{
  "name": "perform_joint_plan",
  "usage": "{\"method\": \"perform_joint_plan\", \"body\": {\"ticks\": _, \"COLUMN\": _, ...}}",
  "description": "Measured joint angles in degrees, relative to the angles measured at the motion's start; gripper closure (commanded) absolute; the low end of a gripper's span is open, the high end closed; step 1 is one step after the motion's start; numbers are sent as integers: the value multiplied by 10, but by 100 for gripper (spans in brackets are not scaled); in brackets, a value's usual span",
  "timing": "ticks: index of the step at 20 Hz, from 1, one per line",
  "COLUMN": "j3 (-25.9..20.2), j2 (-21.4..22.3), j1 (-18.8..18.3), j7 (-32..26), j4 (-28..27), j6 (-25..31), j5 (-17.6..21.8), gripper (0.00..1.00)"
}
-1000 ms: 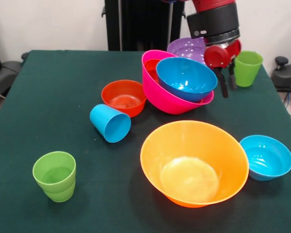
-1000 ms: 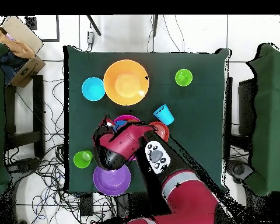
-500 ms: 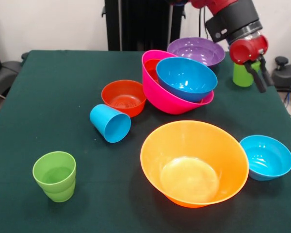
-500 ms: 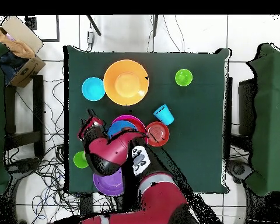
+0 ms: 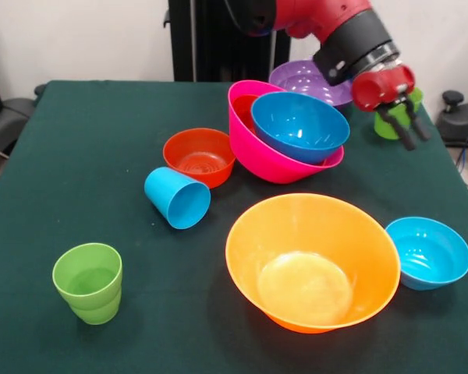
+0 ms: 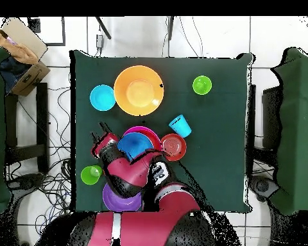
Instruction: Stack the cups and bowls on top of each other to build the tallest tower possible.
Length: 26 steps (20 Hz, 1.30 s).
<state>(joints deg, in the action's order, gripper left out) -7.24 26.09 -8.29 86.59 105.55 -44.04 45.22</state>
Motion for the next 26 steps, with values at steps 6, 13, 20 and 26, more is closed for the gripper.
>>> {"method": "perform_joint_plan", "body": {"ticks": 6, "j3": 37, "j2": -37, "j1": 23, "j7": 0, "j4": -20, "j6": 45, "j5": 0, "gripper": 0}}
{"method": "perform_joint_plan", "body": {"ticks": 13, "j3": 36, "j2": -39, "j1": 52, "j7": 0, "j4": -50, "j6": 285, "j5": -4, "gripper": 0}}
{"method": "perform_joint_plan", "body": {"ticks": 20, "j3": 12, "j2": 1, "j1": 60, "j7": 0, "j4": -76, "j6": 450, "j5": -12, "gripper": 0}}
{"method": "perform_joint_plan", "body": {"ticks": 26, "j3": 9, "j2": 5, "j1": 52, "j7": 0, "j4": -88, "j6": 477, "j5": -12, "gripper": 0}}
